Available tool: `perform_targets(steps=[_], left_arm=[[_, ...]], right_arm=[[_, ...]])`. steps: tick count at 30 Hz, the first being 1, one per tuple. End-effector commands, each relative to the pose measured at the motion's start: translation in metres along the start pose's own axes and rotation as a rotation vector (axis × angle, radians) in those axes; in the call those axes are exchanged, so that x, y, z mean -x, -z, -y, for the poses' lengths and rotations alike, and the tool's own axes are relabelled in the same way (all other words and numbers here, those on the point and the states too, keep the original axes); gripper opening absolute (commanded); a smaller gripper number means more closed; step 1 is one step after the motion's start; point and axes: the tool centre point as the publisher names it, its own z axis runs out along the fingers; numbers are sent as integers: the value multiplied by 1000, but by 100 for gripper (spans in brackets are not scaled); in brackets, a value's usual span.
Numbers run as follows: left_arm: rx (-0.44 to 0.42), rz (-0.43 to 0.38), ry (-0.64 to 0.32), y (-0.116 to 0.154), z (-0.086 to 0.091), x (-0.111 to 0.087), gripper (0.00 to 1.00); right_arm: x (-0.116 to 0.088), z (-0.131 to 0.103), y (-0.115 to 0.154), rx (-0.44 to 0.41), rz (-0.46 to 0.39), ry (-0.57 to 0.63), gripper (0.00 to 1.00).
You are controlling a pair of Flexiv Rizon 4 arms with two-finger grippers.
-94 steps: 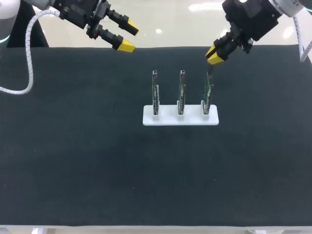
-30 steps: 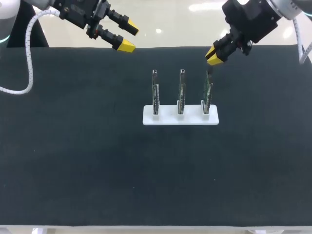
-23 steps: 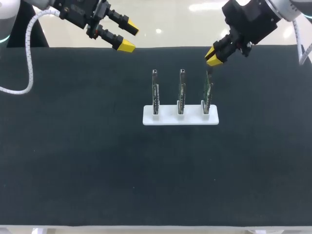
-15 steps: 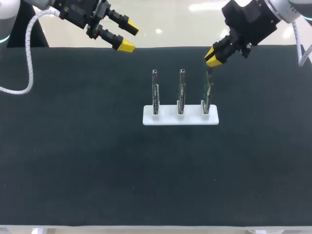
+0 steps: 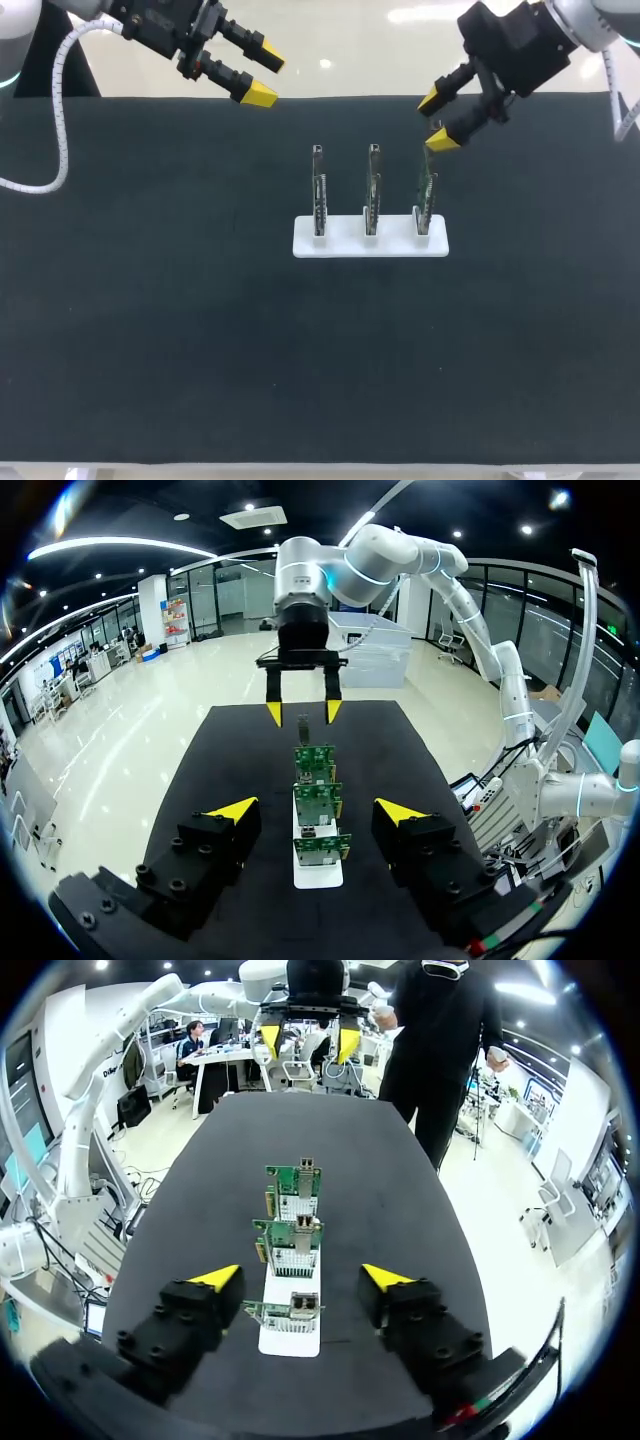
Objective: Pick up the optical module with the left hand, and insert it into the network port with the right hand.
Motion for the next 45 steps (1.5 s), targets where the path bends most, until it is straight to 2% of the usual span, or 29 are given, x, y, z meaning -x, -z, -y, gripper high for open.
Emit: perform_targets(steps=[1,2,26,45], left_arm=[[-2,-4,1,0,-1,1,100],[-2,-4,1,0,-1,1,100],[-2,-4,1,0,-1,1,100],[-2,-4,1,0,-1,1,100]], right_arm=[[2,-3,4,-3,-8,-3,50],[2,-3,5,1,-15,-4,0],[6,-1,16,22,-49,-8,0],[-6,-1,-1,-8,-17,6,0]])
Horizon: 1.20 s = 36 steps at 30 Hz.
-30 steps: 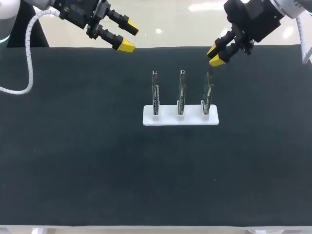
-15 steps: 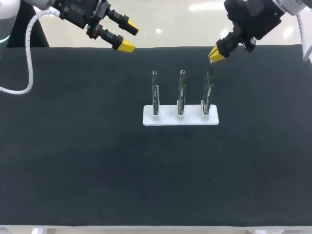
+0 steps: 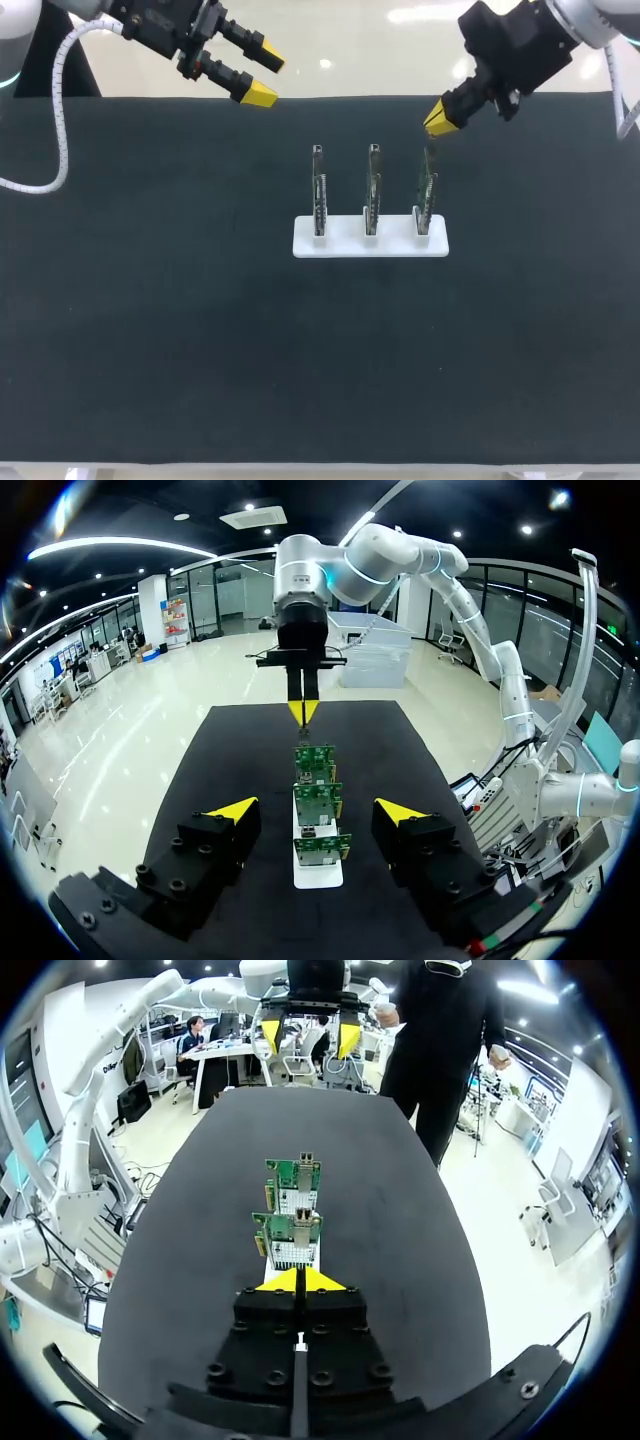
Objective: Pick up the optical module with the left hand, and insert it into the network port with the right hand.
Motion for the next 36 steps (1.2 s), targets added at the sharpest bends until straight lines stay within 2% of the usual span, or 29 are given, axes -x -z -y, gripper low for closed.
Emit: perform_targets(steps=[1,36], left_arm=[[-2,-4,1,0,-1,1,100],[-2,-4,1,0,-1,1,100]], right_arm=[[-3,-3,-4,-8,6,1,0],[-16,4,-22,-31,38,26,0]])
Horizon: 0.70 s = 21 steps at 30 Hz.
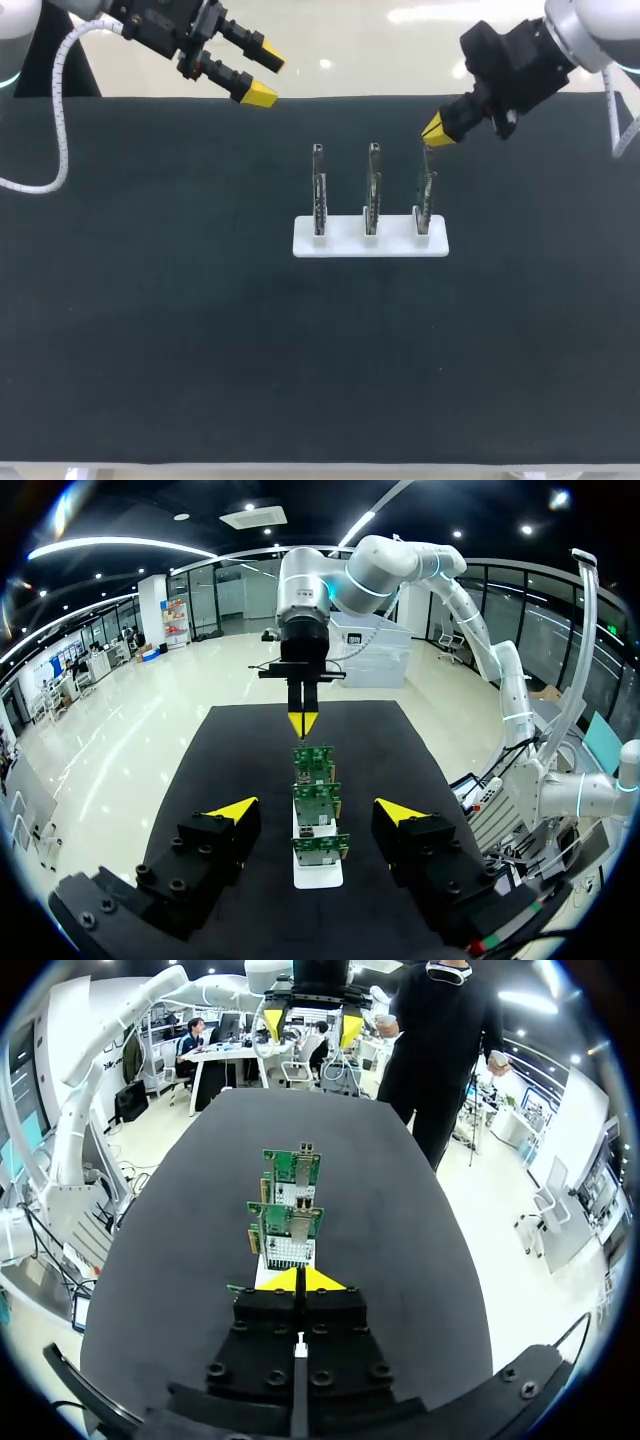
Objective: Pick up the optical module with the left hand, and insert it into the network port with the right hand.
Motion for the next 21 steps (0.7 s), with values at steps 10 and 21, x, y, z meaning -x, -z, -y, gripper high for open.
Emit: perform_targets(steps=[10,21], left_arm=[[-2,-4,1,0,-1,1,100],[-2,-4,1,0,-1,1,100]], right_arm=[[-7,1,-9,-1,3,0,0],[9,3,13,10,-20,-6,0]])
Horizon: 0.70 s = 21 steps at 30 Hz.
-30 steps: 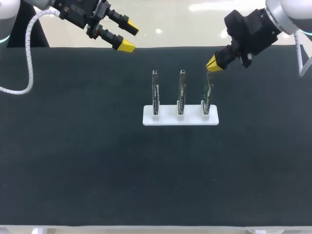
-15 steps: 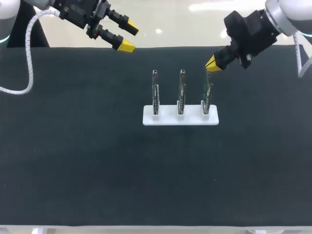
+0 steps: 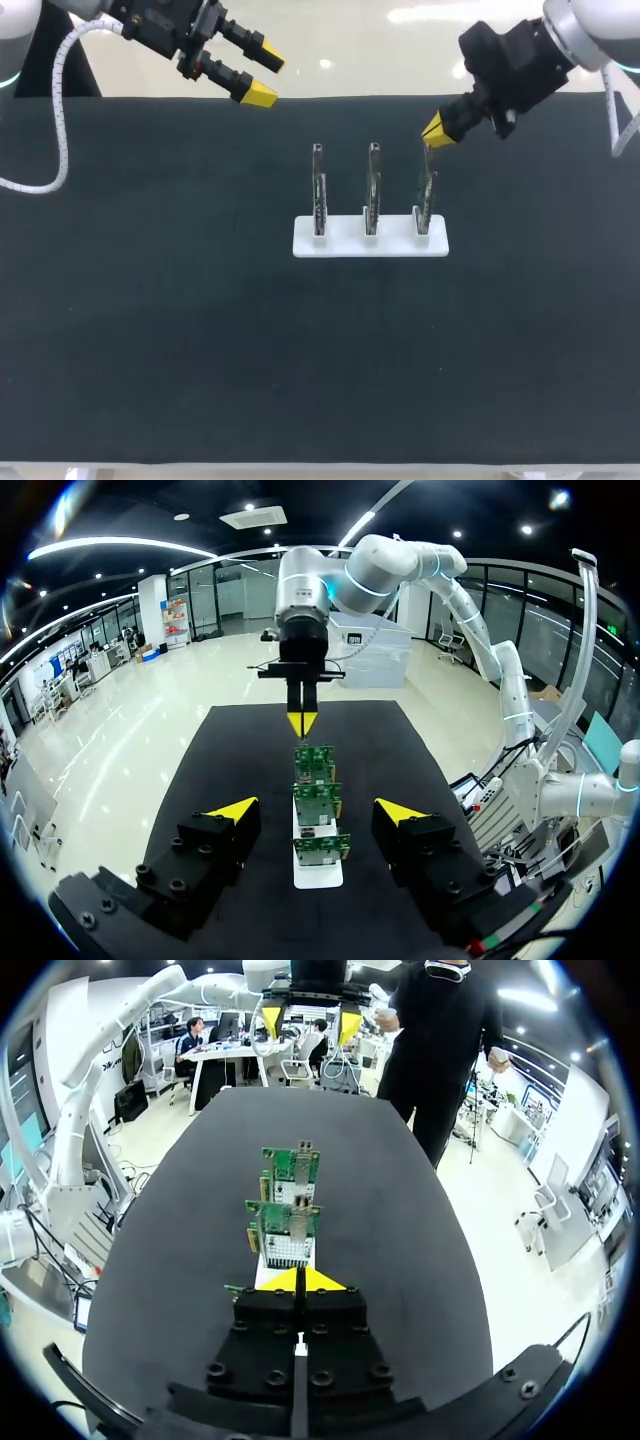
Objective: Pick up the optical module with the left hand, and insert it into the network port with the right hand.
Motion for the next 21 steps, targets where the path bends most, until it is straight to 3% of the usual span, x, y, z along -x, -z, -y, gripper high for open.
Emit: perform_targets(steps=[1,21], left_arm=[[-2,-4,1,0,-1,1,100],[-2,-4,1,0,-1,1,100]], right_arm=[[6,1,13,4,-4,4,0],[33,15,54,-46,67,0,0]])
